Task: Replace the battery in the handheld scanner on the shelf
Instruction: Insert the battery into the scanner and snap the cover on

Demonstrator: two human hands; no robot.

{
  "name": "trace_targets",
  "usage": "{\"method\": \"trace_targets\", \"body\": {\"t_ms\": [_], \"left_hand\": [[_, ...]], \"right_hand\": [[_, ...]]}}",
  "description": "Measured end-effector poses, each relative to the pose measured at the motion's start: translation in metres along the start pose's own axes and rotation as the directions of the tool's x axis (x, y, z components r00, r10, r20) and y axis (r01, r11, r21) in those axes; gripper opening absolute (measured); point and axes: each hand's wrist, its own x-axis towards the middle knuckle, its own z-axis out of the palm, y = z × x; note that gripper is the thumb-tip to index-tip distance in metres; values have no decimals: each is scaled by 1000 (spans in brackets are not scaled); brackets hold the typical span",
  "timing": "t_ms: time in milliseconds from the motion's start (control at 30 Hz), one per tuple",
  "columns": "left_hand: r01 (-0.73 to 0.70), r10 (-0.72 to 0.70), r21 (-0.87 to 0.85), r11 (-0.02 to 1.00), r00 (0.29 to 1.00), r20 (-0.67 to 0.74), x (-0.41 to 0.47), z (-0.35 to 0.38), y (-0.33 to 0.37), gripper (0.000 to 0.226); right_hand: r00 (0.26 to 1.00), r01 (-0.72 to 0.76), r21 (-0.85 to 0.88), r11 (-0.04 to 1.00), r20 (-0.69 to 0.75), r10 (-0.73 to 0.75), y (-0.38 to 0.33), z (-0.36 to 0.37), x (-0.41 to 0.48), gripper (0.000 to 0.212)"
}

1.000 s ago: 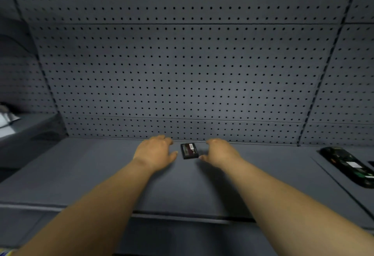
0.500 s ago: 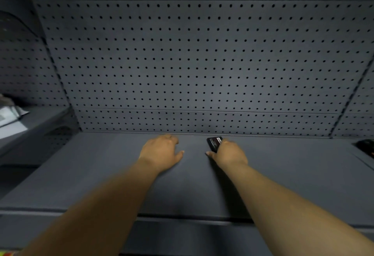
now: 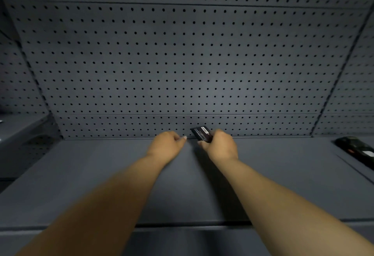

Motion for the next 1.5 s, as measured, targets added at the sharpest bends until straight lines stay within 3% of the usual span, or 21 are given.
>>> {"method": "trace_targets", "body": {"t_ms": [133,233,400,567,733,933,1000,1167,1300,1500], "left_hand": [[91,-90,-327,941,996,17,9,5,28,41],[143,-130,-621,770,989,67,13,14,45,35],[142,-132,-792,594,988,79,6,28,78,13],[84,-56,-793,604,996,63,5,45,115,22],[35,18,-755,655,998,62,-1,75,162,21],[16,34,-743,669,998,53,-21,120,234,23],[15,29,-743,669,999,46,-28,136,255,26],[20,-6,-745,666,1000,22,-45,167,295,25],[28,-22,-733,680,1000,18,-55,182,317,8],[28,-35,-706,708,999,4,-53,188,331,25]], "right_hand": [[993,95,113,989,-77,-86,-4,-13,-8,45],[989,120,179,976,-109,-102,0,-24,-14,46],[986,126,233,964,-140,-95,18,-47,-17,52],[993,115,341,933,-60,-100,52,-82,-10,56],[997,16,549,836,58,-57,106,-124,8,35],[974,-107,622,776,223,-45,180,-183,22,11],[968,-112,625,772,243,-56,203,-201,25,22],[959,-85,607,790,266,-101,250,-233,30,23],[955,-78,614,785,271,-117,275,-244,31,26],[964,-72,631,772,243,-109,286,-247,36,23]]}}
